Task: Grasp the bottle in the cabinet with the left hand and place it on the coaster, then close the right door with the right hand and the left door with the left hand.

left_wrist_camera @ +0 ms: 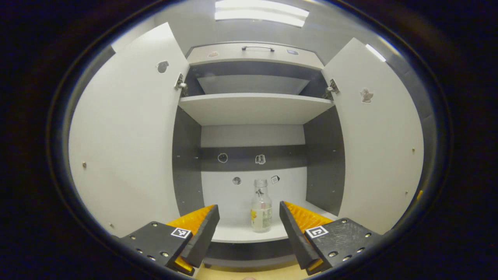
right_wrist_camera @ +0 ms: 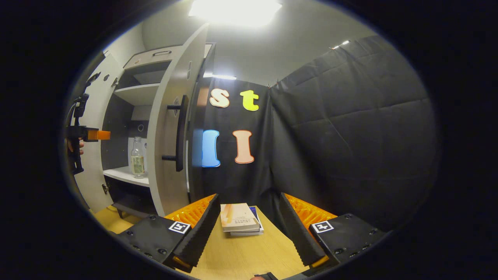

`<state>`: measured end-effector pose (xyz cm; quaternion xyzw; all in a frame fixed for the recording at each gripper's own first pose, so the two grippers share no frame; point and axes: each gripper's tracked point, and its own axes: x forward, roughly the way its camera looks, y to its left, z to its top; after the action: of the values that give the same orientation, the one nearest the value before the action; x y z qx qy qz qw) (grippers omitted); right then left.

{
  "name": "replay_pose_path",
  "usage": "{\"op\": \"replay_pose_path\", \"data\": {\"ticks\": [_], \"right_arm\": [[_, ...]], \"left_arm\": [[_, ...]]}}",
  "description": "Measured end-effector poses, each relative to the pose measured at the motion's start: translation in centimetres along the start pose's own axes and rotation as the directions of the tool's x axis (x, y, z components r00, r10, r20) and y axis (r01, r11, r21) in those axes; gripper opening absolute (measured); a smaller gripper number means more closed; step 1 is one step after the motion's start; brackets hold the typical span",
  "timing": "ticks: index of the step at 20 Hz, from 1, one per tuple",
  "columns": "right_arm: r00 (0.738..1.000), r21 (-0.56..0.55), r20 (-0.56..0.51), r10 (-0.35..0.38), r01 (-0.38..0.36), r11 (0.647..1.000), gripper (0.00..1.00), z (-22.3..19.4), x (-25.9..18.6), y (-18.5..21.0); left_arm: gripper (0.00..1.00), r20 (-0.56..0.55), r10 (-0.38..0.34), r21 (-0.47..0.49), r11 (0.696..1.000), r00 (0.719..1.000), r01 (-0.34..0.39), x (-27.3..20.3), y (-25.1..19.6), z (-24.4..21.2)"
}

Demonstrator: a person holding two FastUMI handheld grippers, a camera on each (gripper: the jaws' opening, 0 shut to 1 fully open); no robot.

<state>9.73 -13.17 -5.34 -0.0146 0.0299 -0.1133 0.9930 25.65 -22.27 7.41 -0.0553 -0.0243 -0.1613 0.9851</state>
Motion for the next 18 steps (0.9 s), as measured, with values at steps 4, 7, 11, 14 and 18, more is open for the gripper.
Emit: {"op": "replay_pose_path", "data": {"ticks": [4,7,11,14,18], "right_arm": [[0.999,0.0,-0.016,-0.044,0.044,0.999,0.97,-0.4,1.8,-0.2],[0.997,-0.001,-0.026,-0.078,0.078,0.997,0.97,-0.9,2.7,-0.2],[0.991,-0.025,-0.042,-0.124,0.123,0.992,0.97,-1.5,3.2,-0.3],[0.985,-0.037,-0.048,-0.164,0.162,0.986,0.94,-1.7,3.4,-0.6],[0.976,-0.038,-0.057,-0.21,0.208,0.977,0.97,-1.9,3.7,-1.0]], "left_arm": [[0.9,-0.012,-0.029,-0.016,0.999,1.0,0.028,4.2,0.1,-0.9],[0.92,-0.018,-0.057,-0.019,0.998,0.998,0.056,7.1,-0.1,-1.3],[0.9,-0.018,-0.09,-0.027,0.996,0.996,0.089,10.7,-0.8,-2.1],[0.9,-0.021,-0.112,-0.035,0.993,0.993,0.111,13.2,-1.5,-2.7],[0.91,-0.034,-0.129,-0.031,0.991,0.991,0.128,16.0,-2.1,-3.6]]}}
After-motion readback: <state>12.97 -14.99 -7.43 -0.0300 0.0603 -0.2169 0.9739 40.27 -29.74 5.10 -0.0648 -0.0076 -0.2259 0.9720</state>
